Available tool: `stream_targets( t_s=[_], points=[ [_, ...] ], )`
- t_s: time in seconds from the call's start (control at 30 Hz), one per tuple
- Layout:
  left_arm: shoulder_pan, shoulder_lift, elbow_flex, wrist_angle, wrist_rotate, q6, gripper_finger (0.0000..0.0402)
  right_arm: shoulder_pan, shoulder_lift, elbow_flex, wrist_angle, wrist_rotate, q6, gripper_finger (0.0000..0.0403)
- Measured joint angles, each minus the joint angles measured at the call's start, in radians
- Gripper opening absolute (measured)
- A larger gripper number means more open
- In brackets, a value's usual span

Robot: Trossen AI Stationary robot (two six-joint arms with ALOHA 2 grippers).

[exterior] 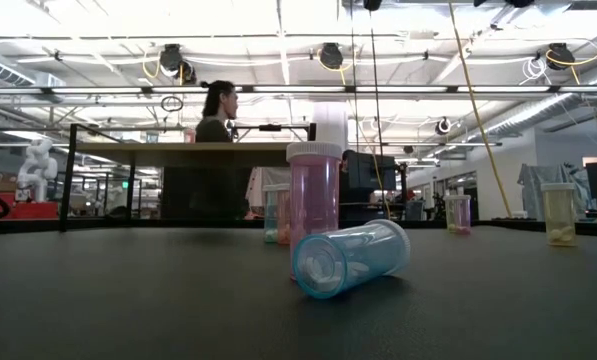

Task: Pick and place medicine bottles onto shelf by color
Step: Put the bottom yellow pill bottle on the shelf

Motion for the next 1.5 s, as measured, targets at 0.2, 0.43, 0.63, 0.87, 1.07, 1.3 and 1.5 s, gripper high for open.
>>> stream_targets(
  t_s=[0.2, 0.43, 0.63, 0.87, 1.07, 1.3, 1.5],
  points=[
    [0.027, 0.0, 0.0, 0.001, 0.0, 0.016, 0.0122, -0.028, 0.018, 0.054, -0.095, -0.011, -0.008, 0.0196],
    [0.048, 0.001, 0.0, 0.003, 0.0, 0.016, 0.0122, -0.052, 0.03, 0.094, -0.139, -0.056, -0.012, 0.0188],
    [0.049, 0.001, 0.0, 0.004, 0.001, 0.036, 0.0122, -0.077, 0.031, 0.094, -0.139, -0.068, -0.004, 0.0131],
    [0.058, 0.001, 0.0, -0.039, 0.002, -0.064, 0.0129, -0.096, 0.029, 0.095, -0.202, -0.085, -0.059, 0.0087],
    [0.14, 0.002, 0.0, -0.219, 0.188, -0.164, 0.0222, -0.109, 0.032, 0.095, -0.346, 0.019, -0.193, 0.0102],
    [0.222, 0.002, -0.001, -0.255, 0.498, -0.026, 0.0297, -0.107, 0.03, 0.096, -0.434, 0.024, -0.314, 0.0099],
    [0.249, 0.005, -0.001, -0.294, 0.574, 0.064, 0.0273, -0.104, 0.03, 0.096, -0.459, 0.025, -0.351, 0.0101]
  ],
)
